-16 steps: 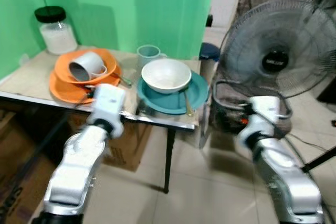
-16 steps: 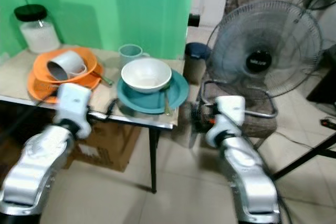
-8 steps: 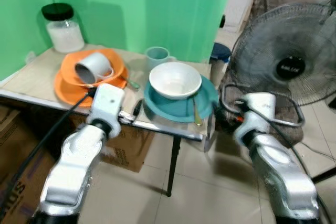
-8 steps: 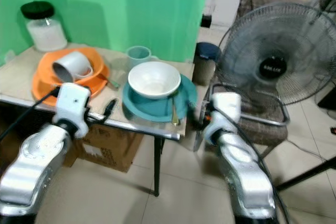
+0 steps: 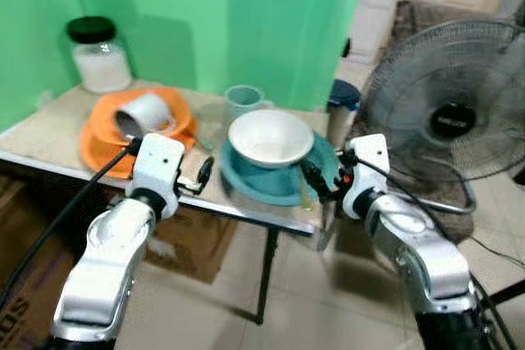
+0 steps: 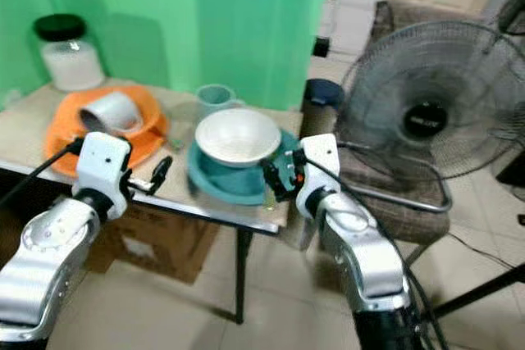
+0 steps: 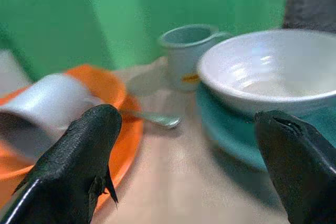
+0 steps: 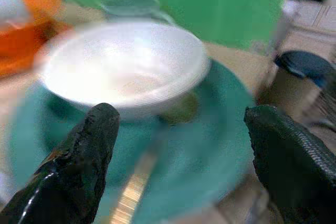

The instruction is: Setting the table

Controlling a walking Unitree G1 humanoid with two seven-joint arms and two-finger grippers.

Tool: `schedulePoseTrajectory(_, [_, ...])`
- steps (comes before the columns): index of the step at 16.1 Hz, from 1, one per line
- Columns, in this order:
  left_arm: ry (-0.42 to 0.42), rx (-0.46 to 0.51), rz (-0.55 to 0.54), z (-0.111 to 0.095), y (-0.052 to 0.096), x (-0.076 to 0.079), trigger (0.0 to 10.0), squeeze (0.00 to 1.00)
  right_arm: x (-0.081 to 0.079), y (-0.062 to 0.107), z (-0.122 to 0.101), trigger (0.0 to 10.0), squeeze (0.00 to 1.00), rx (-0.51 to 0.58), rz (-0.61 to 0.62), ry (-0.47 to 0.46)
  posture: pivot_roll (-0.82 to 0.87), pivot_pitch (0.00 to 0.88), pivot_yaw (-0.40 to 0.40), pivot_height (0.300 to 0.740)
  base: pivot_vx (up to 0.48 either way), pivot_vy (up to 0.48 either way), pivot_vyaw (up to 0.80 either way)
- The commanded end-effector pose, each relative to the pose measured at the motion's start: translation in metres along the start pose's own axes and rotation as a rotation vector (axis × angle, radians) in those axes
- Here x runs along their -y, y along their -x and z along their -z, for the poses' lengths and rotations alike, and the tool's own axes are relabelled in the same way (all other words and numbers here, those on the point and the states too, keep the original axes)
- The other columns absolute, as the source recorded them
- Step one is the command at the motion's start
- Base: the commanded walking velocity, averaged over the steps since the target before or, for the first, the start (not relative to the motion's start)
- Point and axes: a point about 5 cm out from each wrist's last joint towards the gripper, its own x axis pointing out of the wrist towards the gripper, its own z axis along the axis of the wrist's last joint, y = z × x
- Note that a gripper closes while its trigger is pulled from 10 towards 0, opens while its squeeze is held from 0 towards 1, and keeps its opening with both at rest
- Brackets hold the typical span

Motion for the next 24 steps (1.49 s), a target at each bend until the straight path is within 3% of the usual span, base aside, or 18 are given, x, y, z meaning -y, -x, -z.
schedulePoseTrajectory(1, [-0.014, 0.011, 0.036, -0.003, 0.001, 0.003, 10.0, 0.44, 0.003, -0.004, 0.002, 10.0, 0.0, -0.033, -0.007, -0.007, 0.11, 0.0, -0.047, 0.74, 0.0, 0.0, 0.0])
schedulePoseTrajectory(2, [-0.018, 0.007, 0.053, -0.003, 0.001, 0.003, 10.0, 0.43, 0.003, -0.008, 0.002, 10.0, 0.3, -0.055, -0.018, -0.008, 0.1, 0.0, -0.043, 0.74, 0.0, 0.0, 0.0])
schedulePoseTrajectory(3, [-0.019, 0.006, 0.078, -0.003, 0.001, 0.004, 10.0, 0.42, 0.004, -0.012, 0.002, 10.0, 1.0, -0.078, -0.021, 0.001, 0.1, 0.0, -0.035, 0.74, 0.0, 0.0, 0.0])
schedulePoseTrajectory(7, [-0.045, 0.011, 0.184, -0.006, -0.002, 0.007, 10.0, 0.4, 0.004, -0.031, 0.001, 10.0, 1.0, -0.165, -0.06, 0.046, 0.08, 0.0, -0.021, 0.74, 0.0, 0.0, 0.0])
schedulePoseTrajectory(11, [-0.075, -0.02, 0.362, -0.004, 0.005, 0.011, 10.0, 0.28, 0.002, -0.065, -0.013, 10.0, 1.0, -0.238, -0.052, 0.141, 0.06, 0.0, -0.014, 0.74, 0.0, 0.0, 0.0])
schedulePoseTrajectory(12, [-0.084, -0.036, 0.411, -0.002, 0.009, 0.011, 10.0, 0.17, -0.001, -0.072, -0.016, 10.0, 0.0, -0.263, -0.056, 0.164, 0.06, 0.0, -0.017, 0.74, 0.0, 0.0, 0.0])
schedulePoseTrajectory(13, [-0.093, -0.05, 0.444, 0.0, 0.014, 0.012, 10.0, 0.12, -0.003, -0.077, -0.017, 10.0, 0.0, -0.286, -0.055, 0.176, 0.06, 0.0, -0.017, 0.74, 0.0, 0.0, 0.0])
schedulePoseTrajectory(14, [-0.093, -0.066, 0.486, 0.002, 0.02, 0.014, 10.0, 0.0, -0.003, -0.081, -0.016, 10.0, 0.0, -0.316, -0.039, 0.181, 0.07, 0.0, -0.022, 0.74, 0.0, 0.0, 0.0])
schedulePoseTrajectory(19, [-0.082, -0.091, 0.539, 0.004, 0.032, 0.017, 10.0, 0.0, -0.004, -0.095, -0.012, 10.0, 0.0, -0.394, 0.007, 0.146, 0.07, 0.0, -0.023, 0.74, 0.0, 0.0, 0.0])
schedulePoseTrajectory(20, [-0.082, -0.094, 0.54, 0.004, 0.032, 0.017, 10.0, 0.0, -0.006, -0.097, -0.013, 6.7, 0.0, -0.386, 0.015, 0.116, 0.07, 0.0, -0.024, 0.74, 0.0, 0.0, 0.0])
schedulePoseTrajectory(21, [-0.081, -0.096, 0.542, 0.004, 0.033, 0.017, 10.0, 0.0, -0.006, -0.098, -0.014, 2.0, 0.0, -0.392, 0.024, 0.101, 0.07, 0.0, -0.025, 0.74, 0.0, 0.0, 0.0])
schedulePoseTrajectory(23, [-0.078, -0.101, 0.546, 0.004, 0.035, 0.017, 10.0, 0.0, -0.009, -0.1, -0.017, 0.0, 0.0, -0.4, 0.023, 0.08, 0.07, 0.0, -0.027, 0.74, 0.0, 0.0, 0.0])
schedulePoseTrajectory(24, [-0.076, -0.104, 0.553, 0.004, 0.037, 0.018, 10.0, 0.0, -0.01, -0.101, -0.019, 0.0, 0.0, -0.416, 0.024, 0.076, 0.07, 0.0, -0.026, 0.74, 0.0, 0.0, 0.0])
